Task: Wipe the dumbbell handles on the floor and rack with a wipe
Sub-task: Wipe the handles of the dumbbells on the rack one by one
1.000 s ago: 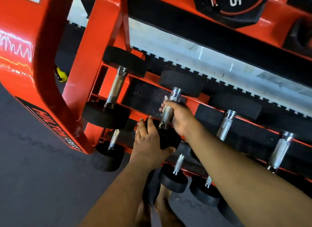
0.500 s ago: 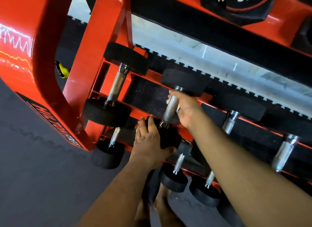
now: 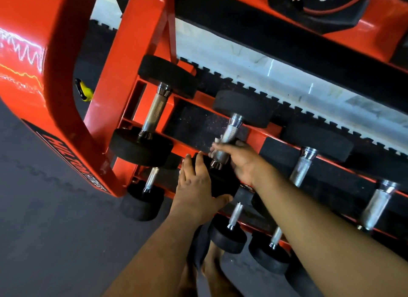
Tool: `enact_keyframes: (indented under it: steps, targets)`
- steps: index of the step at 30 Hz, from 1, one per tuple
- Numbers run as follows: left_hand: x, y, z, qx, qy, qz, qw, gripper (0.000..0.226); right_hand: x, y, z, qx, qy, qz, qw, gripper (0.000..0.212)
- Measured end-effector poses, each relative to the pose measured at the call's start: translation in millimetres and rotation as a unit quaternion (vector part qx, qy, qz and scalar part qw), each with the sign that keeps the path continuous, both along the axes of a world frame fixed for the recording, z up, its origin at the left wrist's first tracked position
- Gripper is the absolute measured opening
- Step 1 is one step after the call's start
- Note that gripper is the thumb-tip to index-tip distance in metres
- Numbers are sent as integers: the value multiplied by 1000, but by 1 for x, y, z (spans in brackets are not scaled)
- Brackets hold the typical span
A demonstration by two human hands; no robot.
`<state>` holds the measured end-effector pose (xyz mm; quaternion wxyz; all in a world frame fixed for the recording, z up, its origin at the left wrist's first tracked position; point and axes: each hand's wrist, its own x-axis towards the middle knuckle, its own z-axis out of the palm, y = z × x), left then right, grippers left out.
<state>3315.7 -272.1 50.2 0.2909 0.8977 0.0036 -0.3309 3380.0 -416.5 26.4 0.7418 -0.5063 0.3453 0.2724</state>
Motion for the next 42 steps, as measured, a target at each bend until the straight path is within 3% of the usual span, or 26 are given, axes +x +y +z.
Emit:
enact_keyframes:
  steps: [5,9,11,15,16,18,20,21,24,25,27,30,32,33,34,36,38,39,40,42]
  targets:
    - [-1,0,0,-4,-9,6,1000,131,25,-7,4,-26,-23,-85,996,17]
    - [-1,-1,2,-4,-7,8,1000,132,-18,2,0,-111,-6,70,991,20]
    - [-1,-1,0,-7,-9,16,1000,132,-37,-3,-4,-212,-19,146,966,15]
    - [-2,-1,3,-17,-9,27,999,132,-57,-12,-1,-361,-97,187,908,16]
    - [-2,-1,3,-17,-8,27,999,132,-59,-13,7,-410,-157,217,872,13]
    - [-2,-1,1,-12,-7,23,1000,133,-52,-12,25,-533,-323,261,737,23]
    - [-1,-1,0,-10,-6,17,1000,133,-35,-16,28,-564,-475,308,601,38]
    - [-1,-1,-1,-10,-7,15,1000,134,-25,-19,21,-561,-507,359,547,41]
    - [-1,-1,0,-9,-11,9,1000,133,-10,-27,4,-534,-493,580,369,54]
    - [-1,0,0,-9,-13,6,1000,132,-11,-30,1,-517,-484,624,331,54]
    - [-1,0,-1,-9,-16,8,1000,132,-17,-41,0,-497,-488,650,304,52]
    - [-1,0,1,-11,-8,14,1000,133,-33,-57,5,-504,-501,624,326,56]
    - [-2,0,3,-14,-2,14,1000,133,-48,-62,4,-510,-509,588,366,55]
    - [-2,0,3,-14,-4,15,1000,133,-55,-63,3,-506,-506,563,413,55]
    - [-2,0,3,-14,-8,14,1000,134,-62,-63,4,-500,-491,520,488,56]
    - [-2,0,3,-12,-11,12,1000,134,-68,-58,4,-473,-382,361,708,51]
    - [-1,0,2,-11,-10,13,1000,134,-57,-46,2,-397,-192,120,889,40]
    - [-1,0,2,-11,-9,13,1000,133,-50,-38,-1,-319,-104,-13,942,33]
    - [-1,0,2,-10,-8,12,1000,133,-42,-27,-3,-238,-36,-118,964,27]
    - [-1,0,3,-8,-9,14,1000,133,-23,-6,0,-131,-2,-191,973,18]
